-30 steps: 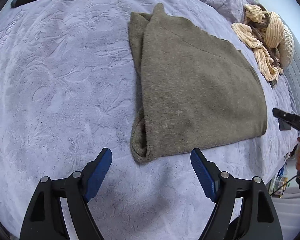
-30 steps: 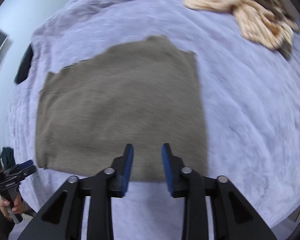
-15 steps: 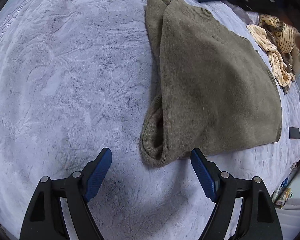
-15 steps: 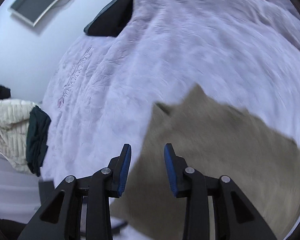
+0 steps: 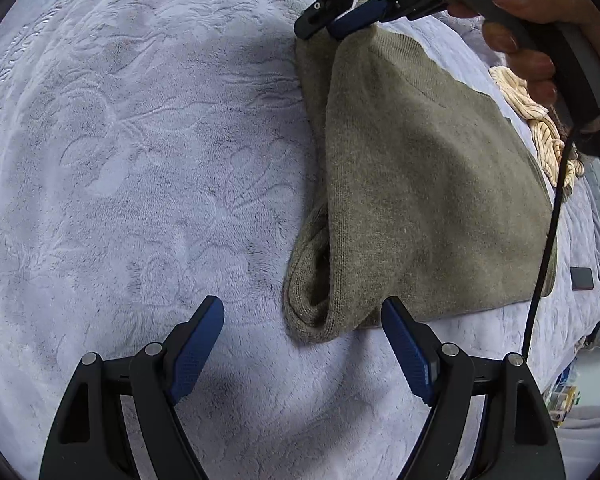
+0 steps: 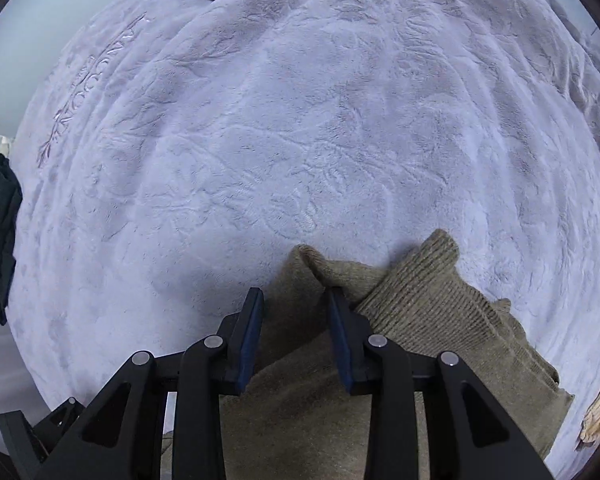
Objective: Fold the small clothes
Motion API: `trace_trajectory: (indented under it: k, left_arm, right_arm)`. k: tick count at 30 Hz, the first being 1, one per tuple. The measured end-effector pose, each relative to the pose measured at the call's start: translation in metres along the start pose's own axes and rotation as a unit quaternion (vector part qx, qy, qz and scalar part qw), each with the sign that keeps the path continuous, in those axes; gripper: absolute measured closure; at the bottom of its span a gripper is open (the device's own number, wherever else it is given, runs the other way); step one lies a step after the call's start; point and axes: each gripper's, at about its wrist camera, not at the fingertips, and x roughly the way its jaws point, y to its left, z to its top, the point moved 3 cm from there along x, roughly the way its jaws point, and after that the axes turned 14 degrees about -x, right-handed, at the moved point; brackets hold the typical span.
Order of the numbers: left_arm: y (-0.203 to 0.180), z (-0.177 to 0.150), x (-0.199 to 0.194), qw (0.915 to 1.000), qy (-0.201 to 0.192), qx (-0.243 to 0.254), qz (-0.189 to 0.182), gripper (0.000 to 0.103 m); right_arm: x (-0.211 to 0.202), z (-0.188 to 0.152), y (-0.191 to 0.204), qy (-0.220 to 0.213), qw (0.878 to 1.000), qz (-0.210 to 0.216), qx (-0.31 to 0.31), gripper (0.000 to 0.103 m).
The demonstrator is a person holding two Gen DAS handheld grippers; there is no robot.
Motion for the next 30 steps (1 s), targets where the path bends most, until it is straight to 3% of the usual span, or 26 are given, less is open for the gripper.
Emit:
trace_trajectory:
  k: [3, 4, 5, 9, 15, 20, 25, 30]
  left_arm:
    - [0.001, -0.003, -0.001, 1.0, 0.0, 0.002, -0.001, 0.021]
    - [0.001, -0.003, -0.002, 1.0, 0.0, 0.001, -0.002, 0.021]
    - [0.002, -0.004, -0.002, 1.0, 0.0, -0.002, -0.004, 0.021]
    - [0.008, -0.006, -0.005, 1.0, -0.003, -0.006, -0.002, 0.021]
    - [0.005, -0.011, -0.002, 0.9997, -0.001, 0.012, 0.021, 0.021]
    - [0.002, -0.009, -0.011, 0.9998, -0.007, 0.003, 0.018, 0.021]
    - [0.007, -0.006, -0.009, 0.9996, -0.006, -0.018, 0.019, 0.021]
    - [0.01, -0.006, -0.006, 0.9994, -0.001, -0.02, 0.027, 0.021]
  right_arm:
    - [0.006, 0.003, -0.002, 0.002, 0.999, 0.043, 0.01, 0.069]
    - [0.007, 0.004, 0.0, 0.006, 0.998, 0.058, 0.01, 0.089]
    - [0.008, 0.005, 0.001, 0.009, 0.998, 0.062, 0.011, 0.095]
    - [-0.001, 0.01, -0.004, -0.016, 0.998, 0.064, 0.015, 0.097]
    - [0.017, 0.025, -0.023, -0.041, 0.993, 0.063, 0.087, 0.099]
    - [-0.025, 0.014, -0.026, -0.088, 0.986, 0.097, 0.106, 0.098]
    - [-0.048, -0.034, -0.042, -0.094, 0.985, 0.059, 0.13, 0.098]
    - [0.005, -0.038, -0.046, -0.058, 0.98, 0.097, 0.164, 0.098]
